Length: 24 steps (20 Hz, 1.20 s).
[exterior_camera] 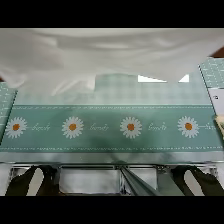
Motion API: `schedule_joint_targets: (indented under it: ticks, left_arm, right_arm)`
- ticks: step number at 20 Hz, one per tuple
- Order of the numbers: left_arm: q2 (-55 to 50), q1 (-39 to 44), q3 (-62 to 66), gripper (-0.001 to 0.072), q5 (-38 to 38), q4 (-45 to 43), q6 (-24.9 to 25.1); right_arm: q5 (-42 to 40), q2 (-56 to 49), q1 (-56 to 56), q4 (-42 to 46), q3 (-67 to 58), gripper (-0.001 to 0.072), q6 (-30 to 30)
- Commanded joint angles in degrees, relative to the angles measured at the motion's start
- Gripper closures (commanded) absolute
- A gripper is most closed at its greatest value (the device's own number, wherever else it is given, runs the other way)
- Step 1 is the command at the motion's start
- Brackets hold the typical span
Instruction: Fold the shirts.
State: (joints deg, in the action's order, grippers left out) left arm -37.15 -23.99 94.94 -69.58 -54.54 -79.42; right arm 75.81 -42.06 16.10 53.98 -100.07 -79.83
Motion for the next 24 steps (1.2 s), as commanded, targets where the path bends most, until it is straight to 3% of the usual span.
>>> schedule_joint_targets:
  ticks: [1, 4, 7, 10, 13, 16, 19, 24]
  left_arm:
    - [9.92, 4.98, 1.81, 0.0684, 0.33, -18.86, -3.87]
    - [12.72, 14.47, 1.81, 0.0685, -1.03, -26.88, -5.75]
    - [12.0, 18.8, 0.31, 0.0684, -5.88, -34.4, -7.45]
    - [10.47, 20.11, -9.46, 0.0684, -8.24, -35.21, -7.63]
    - [5.27, 20.09, -21.49, 0.0684, -2.34, -32.3, -9.86]
    - [-5.77, 20.09, -26.58, 0.0684, 6.56, -26.8, -9.81]
    - [-20.92, 20.11, -25.24, 0.0684, 13.53, -22.71, -9.79]
    - [-46.71, 20.09, -14.43, 0.0684, 14.97, -20.22, -9.86]
  right_arm:
    - [3.82, 9.31, -0.09, 6.82, -1.29, 0.0691, -3.48]
    - [10.49, 12.13, -0.09, 11.52, -1.27, 0.0691, -6.38]
    - [15.17, 12.11, -0.09, 13.73, 0.9, 0.0691, -7.48]
    - [13.51, 12.11, -0.09, 13.68, 10.21, 0.0691, -7.34]
    - [5.84, 11.06, -0.11, 13.25, 24.57, 0.0691, -6.27]
    - [-1.05, 4.48, -0.24, 9.25, 34.86, 0.0691, -2.8]
    - [-7.1, -8.26, -0.22, 5.55, 37.16, 0.0691, 1.92]
    - [-14.64, -34.23, -0.22, -0.92, 29.49, 0.0691, 5.27]
